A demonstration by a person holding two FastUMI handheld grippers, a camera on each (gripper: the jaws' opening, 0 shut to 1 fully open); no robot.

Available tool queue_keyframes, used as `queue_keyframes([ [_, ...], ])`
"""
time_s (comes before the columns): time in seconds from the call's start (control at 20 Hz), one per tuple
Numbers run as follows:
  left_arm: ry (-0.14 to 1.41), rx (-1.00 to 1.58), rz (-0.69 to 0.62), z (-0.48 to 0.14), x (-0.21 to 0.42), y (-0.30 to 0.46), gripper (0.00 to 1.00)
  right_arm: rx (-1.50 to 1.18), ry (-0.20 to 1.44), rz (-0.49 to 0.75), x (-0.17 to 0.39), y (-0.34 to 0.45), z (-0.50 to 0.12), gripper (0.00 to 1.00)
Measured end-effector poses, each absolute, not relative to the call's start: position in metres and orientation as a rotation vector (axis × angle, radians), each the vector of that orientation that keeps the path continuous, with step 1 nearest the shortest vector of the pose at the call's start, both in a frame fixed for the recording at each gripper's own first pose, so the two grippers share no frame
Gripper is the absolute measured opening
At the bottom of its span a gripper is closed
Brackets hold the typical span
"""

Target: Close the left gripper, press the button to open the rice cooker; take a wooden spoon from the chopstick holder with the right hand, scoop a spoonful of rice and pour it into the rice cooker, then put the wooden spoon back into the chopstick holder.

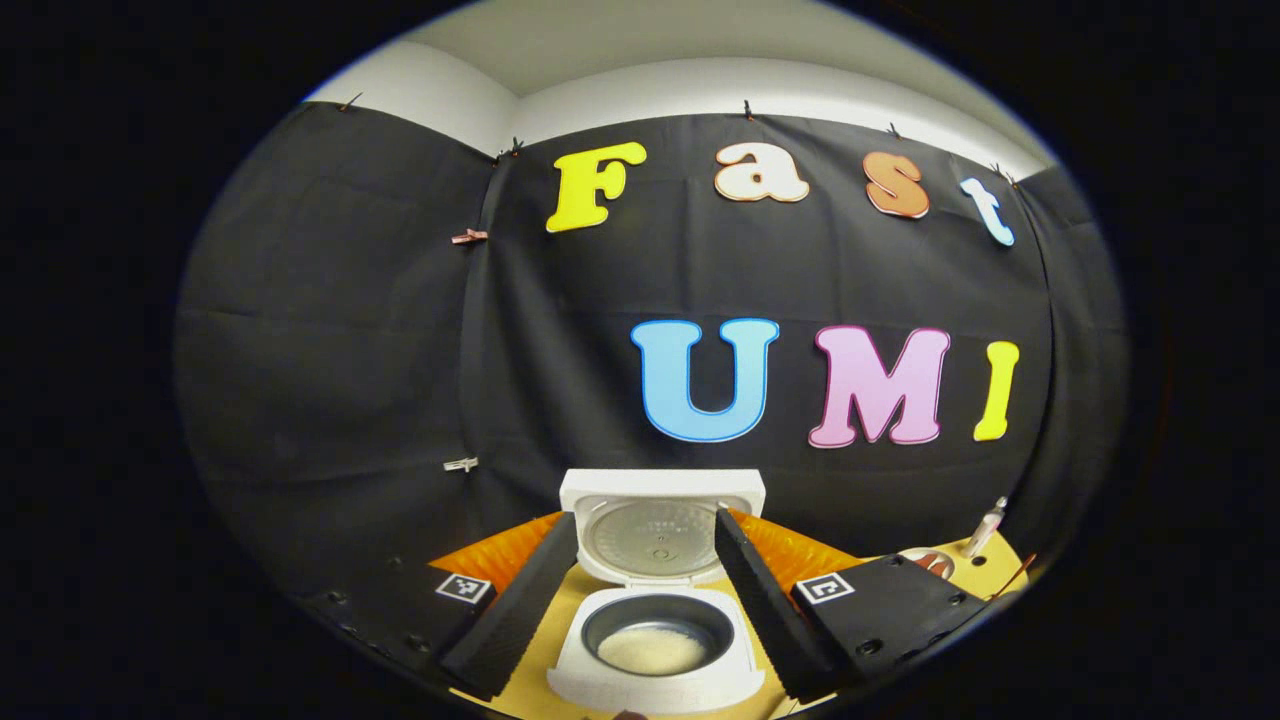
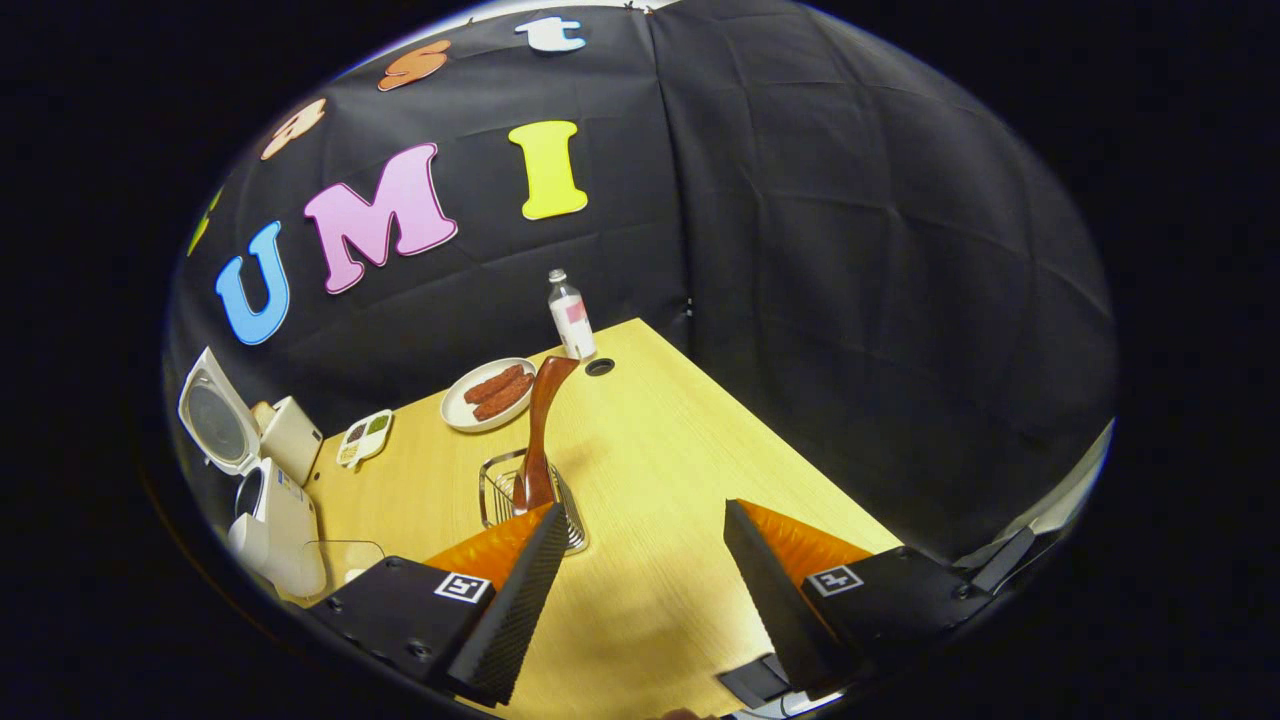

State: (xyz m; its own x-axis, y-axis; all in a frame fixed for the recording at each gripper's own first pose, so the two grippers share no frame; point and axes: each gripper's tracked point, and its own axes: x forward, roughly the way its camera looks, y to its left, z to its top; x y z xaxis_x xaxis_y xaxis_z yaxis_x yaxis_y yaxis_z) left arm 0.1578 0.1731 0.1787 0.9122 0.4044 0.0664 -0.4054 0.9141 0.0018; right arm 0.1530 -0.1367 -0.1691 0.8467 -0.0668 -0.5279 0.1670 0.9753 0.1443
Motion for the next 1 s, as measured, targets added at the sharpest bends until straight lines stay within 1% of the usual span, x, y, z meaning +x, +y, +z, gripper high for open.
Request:
queue_keyframes([
  [0.25,-0.074,0.001,0.386,0.221,0.211,0.208,0.94,0.205,0.561,-0.168,0.12,-0.131,-0.168,0.99],
  [0.4,-0.056,-0.046,0.351,0.234,0.247,0.228,0.94,0.163,0.555,-0.172,0.109,-0.128,-0.167,0.99],
  [0.55,-0.011,-0.042,0.362,0.229,0.285,0.256,0.94,0.132,0.558,-0.187,0.099,-0.131,-0.168,0.99],
  [0.75,0.063,-0.117,0.328,0.203,0.336,0.275,0.94,0.129,0.577,-0.212,0.085,-0.137,-0.172,0.99],
  [0.8,0.081,-0.12,0.342,0.196,0.344,0.28,0.94,0.125,0.574,-0.226,0.082,-0.139,-0.172,0.99],
  [1.0,0.138,-0.071,0.345,0.173,0.379,0.29,0.94,0.122,0.593,-0.26,0.07,-0.146,-0.176,0.99],
])
